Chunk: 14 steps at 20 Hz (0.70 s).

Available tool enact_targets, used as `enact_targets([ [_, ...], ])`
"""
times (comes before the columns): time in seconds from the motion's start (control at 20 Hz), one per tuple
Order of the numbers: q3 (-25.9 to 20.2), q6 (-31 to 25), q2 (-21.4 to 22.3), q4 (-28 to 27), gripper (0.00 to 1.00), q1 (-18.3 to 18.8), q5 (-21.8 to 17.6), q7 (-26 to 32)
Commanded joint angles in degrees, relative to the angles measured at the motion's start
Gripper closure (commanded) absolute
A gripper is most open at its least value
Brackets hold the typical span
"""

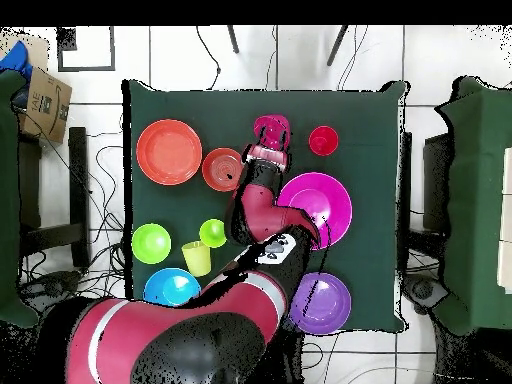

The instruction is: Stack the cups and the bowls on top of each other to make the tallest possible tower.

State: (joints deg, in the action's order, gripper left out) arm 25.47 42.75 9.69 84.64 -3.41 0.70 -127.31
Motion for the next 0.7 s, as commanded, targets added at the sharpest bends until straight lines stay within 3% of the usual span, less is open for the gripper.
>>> enact_targets([
  [0.05,-5.4,-4.1,-1.1,-2.1,0.0,-0.3,-1.1,-4.2],
  [0.45,-5.6,-5.6,-1.2,-2.8,0.0,-0.7,-1.5,-3.7],
  [0.6,-5.1,-6.7,-1.9,-2.9,0.0,-1.0,-0.1,-2.9],
  [0.7,-3.6,-7.5,-2.8,-2.6,0.0,-2.0,2.8,-1.5],
])
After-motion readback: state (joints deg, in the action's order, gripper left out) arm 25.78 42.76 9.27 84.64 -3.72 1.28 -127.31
